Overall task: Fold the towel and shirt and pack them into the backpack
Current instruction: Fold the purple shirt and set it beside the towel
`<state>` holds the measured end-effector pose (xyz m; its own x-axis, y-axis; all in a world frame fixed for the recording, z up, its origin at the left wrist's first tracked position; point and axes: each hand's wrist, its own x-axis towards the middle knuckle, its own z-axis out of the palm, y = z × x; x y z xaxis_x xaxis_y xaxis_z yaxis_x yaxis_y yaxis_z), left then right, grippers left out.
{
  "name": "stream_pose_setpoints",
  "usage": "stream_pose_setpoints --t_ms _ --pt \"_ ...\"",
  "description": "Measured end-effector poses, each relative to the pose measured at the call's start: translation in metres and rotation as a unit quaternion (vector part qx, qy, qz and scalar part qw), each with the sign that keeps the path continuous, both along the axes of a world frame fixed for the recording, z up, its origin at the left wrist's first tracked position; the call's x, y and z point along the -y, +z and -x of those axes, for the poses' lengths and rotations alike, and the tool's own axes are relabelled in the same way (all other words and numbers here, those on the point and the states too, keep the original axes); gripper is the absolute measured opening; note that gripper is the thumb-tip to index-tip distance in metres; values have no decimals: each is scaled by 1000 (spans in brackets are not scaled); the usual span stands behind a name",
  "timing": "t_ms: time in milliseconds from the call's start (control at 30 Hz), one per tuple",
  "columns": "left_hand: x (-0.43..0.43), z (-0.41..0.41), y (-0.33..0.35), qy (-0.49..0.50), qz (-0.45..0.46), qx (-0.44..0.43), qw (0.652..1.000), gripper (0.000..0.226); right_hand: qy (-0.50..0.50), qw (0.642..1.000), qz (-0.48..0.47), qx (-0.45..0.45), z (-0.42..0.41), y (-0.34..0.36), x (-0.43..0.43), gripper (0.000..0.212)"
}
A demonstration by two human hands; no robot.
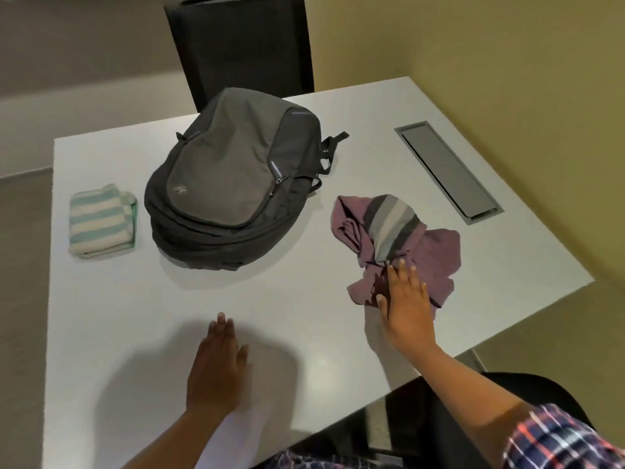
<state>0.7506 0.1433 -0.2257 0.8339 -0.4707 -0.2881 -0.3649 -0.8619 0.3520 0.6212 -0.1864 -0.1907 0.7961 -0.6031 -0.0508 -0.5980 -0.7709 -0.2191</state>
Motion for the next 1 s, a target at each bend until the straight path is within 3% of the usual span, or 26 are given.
stream_pose_setpoints --t_ms 167,333,567,767,867,1000 --pt "20 12 5 -3 15 -6 1000 62 -36 993 30 -107 15 -8 34 70" --pt "35 25 12 5 19 -20 1000 64 -1 990 54 -133 26 -16 48 81" --pt "67 44 34 -6 84 -46 995 62 -13 998 8 63 13 16 43 59" --pt "112 46 81 -37 213 -27 976 60 15 968 -120 221 -1 87 1 54" --pt "131 45 115 -60 308 -14 949 61 42 946 -173 270 -4 130 -33 52" --pt "133 53 170 -15 434 -123 892 58 100 925 -218 295 -6 174 -77 52"
